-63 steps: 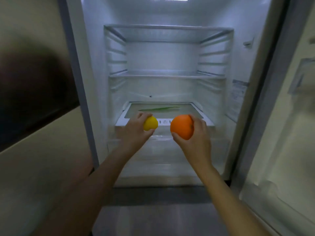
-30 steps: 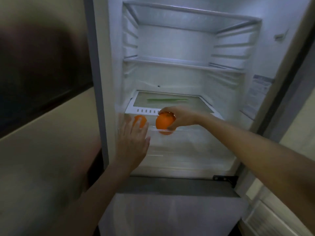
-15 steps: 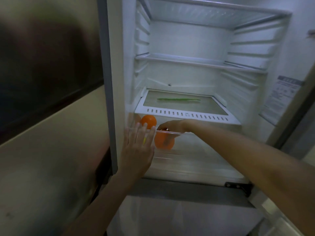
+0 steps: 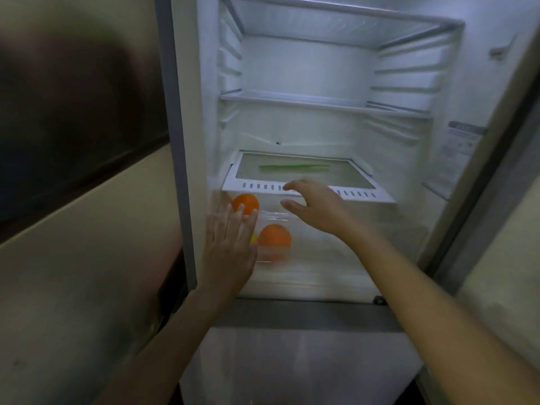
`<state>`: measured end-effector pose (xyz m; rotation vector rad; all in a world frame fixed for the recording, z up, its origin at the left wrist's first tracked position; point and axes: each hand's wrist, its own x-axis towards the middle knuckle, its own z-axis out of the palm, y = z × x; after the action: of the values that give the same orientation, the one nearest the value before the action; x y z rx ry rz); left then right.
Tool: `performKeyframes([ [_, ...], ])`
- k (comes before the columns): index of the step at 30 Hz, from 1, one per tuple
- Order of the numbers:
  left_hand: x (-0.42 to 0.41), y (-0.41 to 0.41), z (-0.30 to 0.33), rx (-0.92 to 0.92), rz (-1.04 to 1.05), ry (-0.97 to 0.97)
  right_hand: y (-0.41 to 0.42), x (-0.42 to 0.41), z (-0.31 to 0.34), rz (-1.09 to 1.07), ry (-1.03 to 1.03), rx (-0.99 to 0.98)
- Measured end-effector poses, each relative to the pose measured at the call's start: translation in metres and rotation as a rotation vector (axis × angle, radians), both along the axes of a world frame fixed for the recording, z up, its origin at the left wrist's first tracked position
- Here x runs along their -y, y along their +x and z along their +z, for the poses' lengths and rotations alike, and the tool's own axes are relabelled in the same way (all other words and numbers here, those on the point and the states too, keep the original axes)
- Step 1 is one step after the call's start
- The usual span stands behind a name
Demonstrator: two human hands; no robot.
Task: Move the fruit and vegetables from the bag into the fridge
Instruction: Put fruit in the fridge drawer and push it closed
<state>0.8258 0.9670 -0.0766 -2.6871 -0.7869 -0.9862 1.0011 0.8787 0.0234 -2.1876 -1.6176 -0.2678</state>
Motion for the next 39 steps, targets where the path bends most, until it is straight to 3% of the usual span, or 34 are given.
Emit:
performKeyframes([
  [4,0.013,-0.003,-0.004,0.022,-0.006,-0.007,-0.031,0.033,-0.031,-0.059,0.373,0.026],
  [9,0.043,-0.017,-0.035,0.035,0.081,-0.022,-0.054,0.056,-0.081,-0.112,0.528,0.028],
  [15,0.069,-0.041,-0.078,-0.067,0.131,-0.12,-0.07,0.085,-0.149,-0.178,0.391,0.024],
  [21,0.099,-0.066,-0.112,-0.114,-0.004,-0.187,-0.107,0.144,-0.194,-0.294,0.226,-0.031],
  [26,0.134,-0.09,-0.138,-0.152,-0.188,-0.266,-0.155,0.203,-0.221,-0.491,0.118,-0.047],
  [39,0.275,-0.156,-0.19,-0.335,-0.733,-0.237,-0.323,0.385,-0.278,-1.092,0.033,-0.11],
])
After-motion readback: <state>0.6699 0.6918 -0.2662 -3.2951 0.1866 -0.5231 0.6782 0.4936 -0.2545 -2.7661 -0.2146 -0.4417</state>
